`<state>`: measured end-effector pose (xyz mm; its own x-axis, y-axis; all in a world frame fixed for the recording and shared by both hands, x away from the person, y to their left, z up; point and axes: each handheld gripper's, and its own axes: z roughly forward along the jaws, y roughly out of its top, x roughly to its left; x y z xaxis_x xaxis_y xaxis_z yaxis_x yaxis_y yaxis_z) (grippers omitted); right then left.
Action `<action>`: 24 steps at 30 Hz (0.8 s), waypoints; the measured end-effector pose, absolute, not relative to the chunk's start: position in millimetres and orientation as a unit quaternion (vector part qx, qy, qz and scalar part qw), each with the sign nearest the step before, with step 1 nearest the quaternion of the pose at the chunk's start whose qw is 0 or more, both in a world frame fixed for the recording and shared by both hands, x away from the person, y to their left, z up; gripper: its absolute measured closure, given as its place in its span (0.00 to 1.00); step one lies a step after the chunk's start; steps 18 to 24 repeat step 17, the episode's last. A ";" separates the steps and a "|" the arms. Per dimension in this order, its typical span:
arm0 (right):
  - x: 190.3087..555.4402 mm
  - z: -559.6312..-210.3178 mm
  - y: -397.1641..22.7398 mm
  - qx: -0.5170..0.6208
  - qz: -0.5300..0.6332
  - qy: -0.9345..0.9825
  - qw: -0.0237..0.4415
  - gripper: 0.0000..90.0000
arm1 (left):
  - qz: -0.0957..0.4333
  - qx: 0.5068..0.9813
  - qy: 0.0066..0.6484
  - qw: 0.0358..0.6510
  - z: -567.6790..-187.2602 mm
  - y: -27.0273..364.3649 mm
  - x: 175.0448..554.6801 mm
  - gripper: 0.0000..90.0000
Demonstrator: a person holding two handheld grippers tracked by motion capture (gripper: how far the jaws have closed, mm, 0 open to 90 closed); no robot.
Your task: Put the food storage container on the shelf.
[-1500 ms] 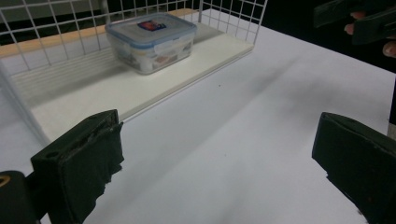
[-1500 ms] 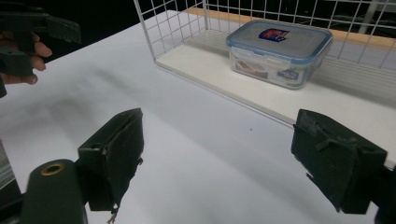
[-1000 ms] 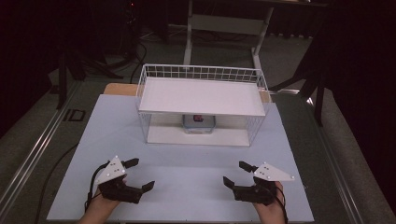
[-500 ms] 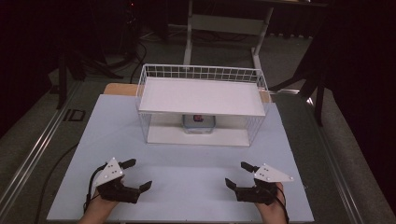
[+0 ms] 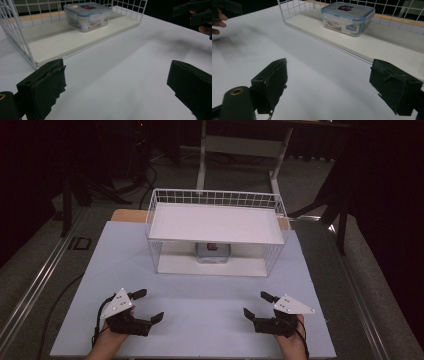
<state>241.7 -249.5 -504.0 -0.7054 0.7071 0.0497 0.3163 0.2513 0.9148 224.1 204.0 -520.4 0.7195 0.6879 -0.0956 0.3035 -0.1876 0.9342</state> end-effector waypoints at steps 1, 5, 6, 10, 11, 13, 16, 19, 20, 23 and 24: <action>242.4 -504.5 -249.3 0.335 0.514 0.766 0.188 0.17 | 0.178 0.749 0.332 0.546 -520.8 204.2 224.5 0.03; 244.9 -506.6 -246.9 0.334 0.510 0.770 0.187 0.17 | 0.181 0.742 0.345 0.546 -523.6 206.9 226.4 0.03; 245.4 -507.2 -246.6 0.334 0.510 0.770 0.186 0.17 | 0.181 0.738 0.350 0.548 -524.1 207.8 226.9 0.03; 246.5 -508.3 -247.7 0.338 0.515 0.767 0.179 0.17 | 0.186 0.729 0.357 0.554 -524.3 211.3 227.1 0.03; 247.0 -508.1 -248.5 0.339 0.517 0.766 0.177 0.17 | 0.189 0.728 0.353 0.557 -524.3 212.2 226.7 0.03; 247.6 -506.8 -251.1 0.341 0.525 0.760 0.176 0.17 | 0.196 0.726 0.350 0.558 -523.7 213.2 225.7 0.03; 248.0 -505.3 -255.5 0.346 0.533 0.750 0.182 0.17 | 0.196 0.722 0.349 0.565 -522.6 214.2 225.0 0.03; 248.4 -505.3 -256.5 0.347 0.535 0.748 0.183 0.17 | 0.197 0.722 0.348 0.565 -522.5 214.2 224.8 0.03; 248.4 -505.3 -256.5 0.347 0.535 0.748 0.183 0.17 | 0.197 0.722 0.348 0.565 -522.5 214.2 224.8 0.03; 248.4 -505.3 -256.5 0.347 0.535 0.748 0.183 0.17 | 0.197 0.722 0.348 0.565 -522.5 214.2 224.8 0.03; 248.4 -505.3 -256.5 0.347 0.535 0.748 0.183 0.17 | 0.197 0.722 0.348 0.565 -522.5 214.2 224.8 0.03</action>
